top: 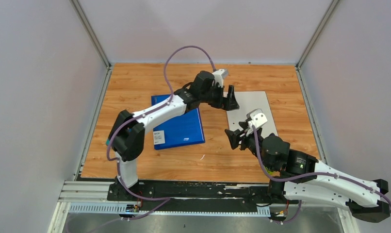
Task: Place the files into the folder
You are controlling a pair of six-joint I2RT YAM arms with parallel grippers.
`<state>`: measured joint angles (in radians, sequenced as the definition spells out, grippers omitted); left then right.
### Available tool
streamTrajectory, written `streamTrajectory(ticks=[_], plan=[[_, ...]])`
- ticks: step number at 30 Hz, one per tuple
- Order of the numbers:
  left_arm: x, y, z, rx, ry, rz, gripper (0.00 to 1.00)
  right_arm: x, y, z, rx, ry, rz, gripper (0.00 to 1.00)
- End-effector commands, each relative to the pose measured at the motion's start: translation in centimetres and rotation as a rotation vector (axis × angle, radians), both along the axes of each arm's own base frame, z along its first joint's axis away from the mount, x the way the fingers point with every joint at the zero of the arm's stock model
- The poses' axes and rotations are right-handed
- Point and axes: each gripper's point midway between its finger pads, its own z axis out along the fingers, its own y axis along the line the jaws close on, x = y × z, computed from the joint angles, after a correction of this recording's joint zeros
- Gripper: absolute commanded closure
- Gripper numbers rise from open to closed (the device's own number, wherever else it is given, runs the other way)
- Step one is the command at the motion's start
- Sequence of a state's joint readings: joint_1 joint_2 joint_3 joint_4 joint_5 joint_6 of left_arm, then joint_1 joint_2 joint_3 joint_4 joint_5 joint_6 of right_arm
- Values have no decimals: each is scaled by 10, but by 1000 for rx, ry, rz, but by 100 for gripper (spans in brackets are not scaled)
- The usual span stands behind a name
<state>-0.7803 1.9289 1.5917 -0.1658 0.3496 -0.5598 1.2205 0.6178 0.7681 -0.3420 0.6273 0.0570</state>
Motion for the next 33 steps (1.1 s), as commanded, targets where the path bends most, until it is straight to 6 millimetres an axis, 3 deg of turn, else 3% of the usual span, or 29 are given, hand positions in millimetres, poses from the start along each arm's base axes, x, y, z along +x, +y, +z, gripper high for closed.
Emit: streamTrajectory(ticks=[1, 4, 8, 14, 19, 26, 30, 33], plan=[[16, 67, 51, 2, -143, 121, 0, 3, -17, -20, 1, 78, -102, 34], [12, 101, 59, -5, -160, 164, 0, 2, -18, -32, 7, 102, -113, 22], [0, 141, 61, 107, -230, 201, 0, 4, -14, -53, -27, 140, -133, 2], [-25, 200, 80, 245, -363, 278, 0, 11, -10, -88, -82, 252, -202, 0], [-61, 233, 79, 246, -415, 297, 0, 19, 3, -120, -48, 428, -127, 0], [-110, 256, 65, 159, -427, 282, 0, 25, -3, -95, 134, 380, -177, 0], [-124, 269, 52, 69, -395, 374, 0, 26, -14, -80, 233, 373, -238, 1], [-134, 270, 48, -4, -396, 381, 0, 22, -19, -82, 250, 373, -239, 1]])
